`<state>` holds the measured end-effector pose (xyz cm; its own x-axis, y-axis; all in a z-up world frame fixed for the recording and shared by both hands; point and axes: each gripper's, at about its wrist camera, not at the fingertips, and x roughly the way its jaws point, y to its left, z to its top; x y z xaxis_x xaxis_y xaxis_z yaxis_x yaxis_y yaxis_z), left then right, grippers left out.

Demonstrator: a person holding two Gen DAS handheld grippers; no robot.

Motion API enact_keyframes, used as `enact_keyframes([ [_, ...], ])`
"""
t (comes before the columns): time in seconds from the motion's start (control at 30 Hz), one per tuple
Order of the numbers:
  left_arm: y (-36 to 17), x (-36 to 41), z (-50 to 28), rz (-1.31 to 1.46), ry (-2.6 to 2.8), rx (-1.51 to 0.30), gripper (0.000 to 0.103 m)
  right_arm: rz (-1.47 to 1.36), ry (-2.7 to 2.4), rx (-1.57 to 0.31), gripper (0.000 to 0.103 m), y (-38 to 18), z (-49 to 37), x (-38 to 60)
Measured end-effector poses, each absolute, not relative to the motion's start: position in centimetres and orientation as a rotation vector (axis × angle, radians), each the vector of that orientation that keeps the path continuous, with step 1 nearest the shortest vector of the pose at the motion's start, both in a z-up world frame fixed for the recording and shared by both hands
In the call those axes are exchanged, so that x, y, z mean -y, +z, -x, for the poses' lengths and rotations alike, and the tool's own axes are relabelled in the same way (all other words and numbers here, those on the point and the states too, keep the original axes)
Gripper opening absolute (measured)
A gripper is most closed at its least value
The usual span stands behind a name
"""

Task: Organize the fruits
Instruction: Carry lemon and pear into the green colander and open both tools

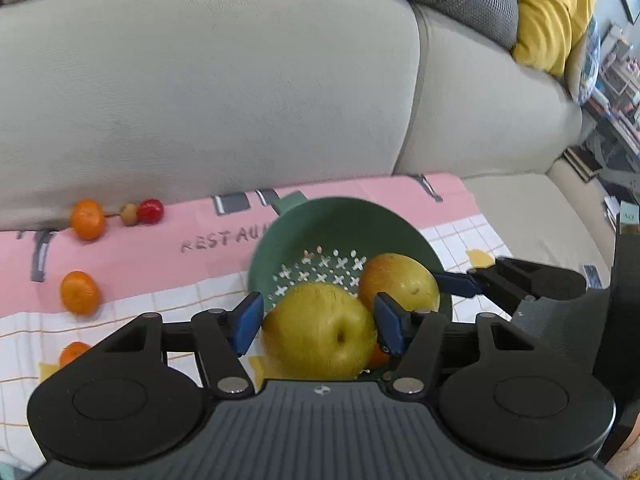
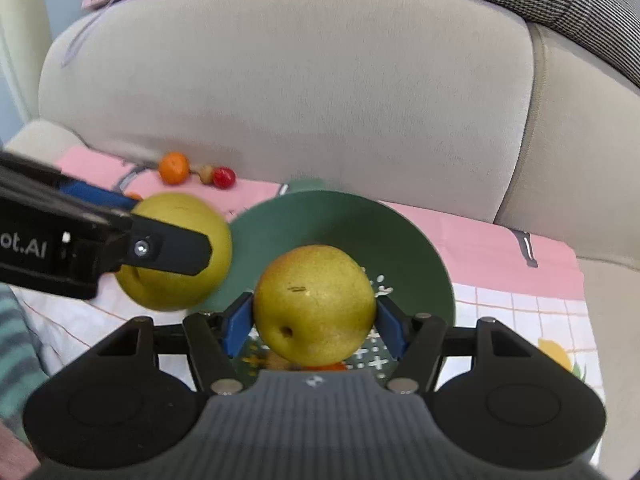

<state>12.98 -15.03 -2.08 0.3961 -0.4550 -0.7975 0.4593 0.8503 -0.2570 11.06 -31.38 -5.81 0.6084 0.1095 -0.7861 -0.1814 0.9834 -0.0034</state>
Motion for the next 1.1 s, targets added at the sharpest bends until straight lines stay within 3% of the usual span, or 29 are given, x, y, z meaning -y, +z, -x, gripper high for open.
enact_keyframes([
  [0.13, -4.0, 16.4, -14.0, -0.037, -0.583, -1.058, 0.065, 0.109, 0.187, -0.930, 0.062, -7.2, -12.3, 31.7],
  [0.17, -4.5, 16.7, -14.2, -0.049, -0.579, -1.064, 0.053, 0.119, 0.183, -0.939, 0.062, -7.6, -12.7, 31.7],
  [0.2, -4.7, 16.8, -14.4, -0.041, -0.591, -1.065, 0.018, 0.126, 0.182, -0.945, 0.062, -7.9, -13.0, 31.8],
  [0.23, -4.8, 16.8, -14.8, -0.016, -0.616, -1.083, 0.012, 0.128, 0.182, -0.948, 0.062, -8.0, -13.2, 31.7],
  [0.3, -4.7, 17.1, -15.5, 0.053, -0.661, -1.097, 0.018, 0.124, 0.186, -0.959, 0.062, -8.4, -13.7, 31.9],
  [0.67, -5.2, 16.9, -16.6, -0.014, -0.587, -1.091, 0.019, 0.110, 0.208, -1.022, 0.062, -10.4, -15.1, 32.0],
  [1.1, -5.2, 12.8, -18.0, 0.040, -0.481, -1.077, 0.028, 0.083, 0.179, -1.068, 0.063, -11.3, -15.5, 33.5],
])
